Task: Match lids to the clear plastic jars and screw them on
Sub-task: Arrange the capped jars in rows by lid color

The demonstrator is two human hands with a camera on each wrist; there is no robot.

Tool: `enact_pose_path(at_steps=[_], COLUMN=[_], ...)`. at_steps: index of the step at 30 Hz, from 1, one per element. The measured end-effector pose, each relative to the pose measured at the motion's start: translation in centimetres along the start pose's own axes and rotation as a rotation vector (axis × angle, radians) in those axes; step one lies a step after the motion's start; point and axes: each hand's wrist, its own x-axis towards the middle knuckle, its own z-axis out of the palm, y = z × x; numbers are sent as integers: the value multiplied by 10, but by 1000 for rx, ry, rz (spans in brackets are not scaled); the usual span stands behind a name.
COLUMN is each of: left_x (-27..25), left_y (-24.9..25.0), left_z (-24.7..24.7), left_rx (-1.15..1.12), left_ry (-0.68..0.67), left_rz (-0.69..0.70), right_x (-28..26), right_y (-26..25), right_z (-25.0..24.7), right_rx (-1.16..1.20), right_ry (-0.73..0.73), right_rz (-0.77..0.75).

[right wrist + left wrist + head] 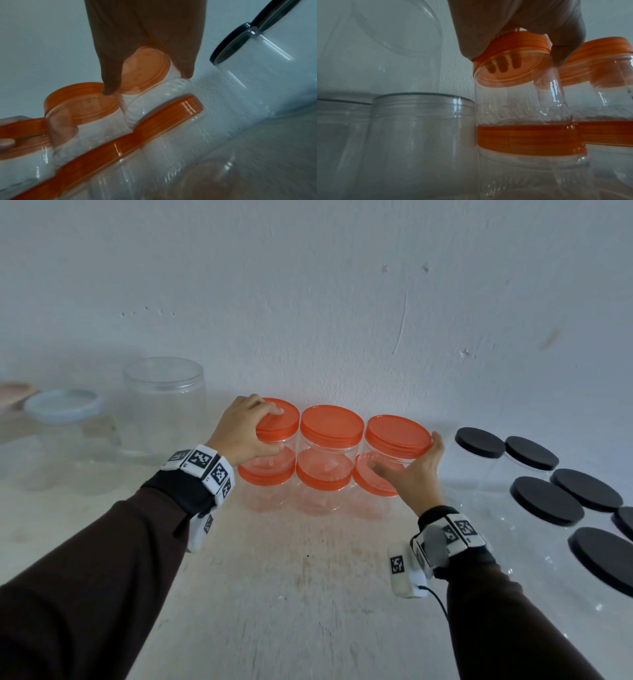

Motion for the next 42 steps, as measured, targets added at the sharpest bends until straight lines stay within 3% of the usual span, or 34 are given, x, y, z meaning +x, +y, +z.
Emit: enact_pose_path(at_steps=[16, 23, 31, 38, 42], left_x=[1, 2, 2, 2, 3], left_y=[0, 0, 0, -2, -3], left_z=[0, 0, 0, -1, -7], left_rx=[4, 15, 13, 46, 107], left_ry=[-1, 6, 16, 11, -50], left_rz=[7, 6, 13, 32, 50], right_x=[8, 7, 2, -13, -46], right_y=[20, 27, 27, 14, 0], right_z=[1, -6, 0, -1, -14], right_rx=[100, -10, -62, -99, -301], right_ry=[-183, -237, -145, -149, 4], right_rz=[191, 129, 82, 176, -31])
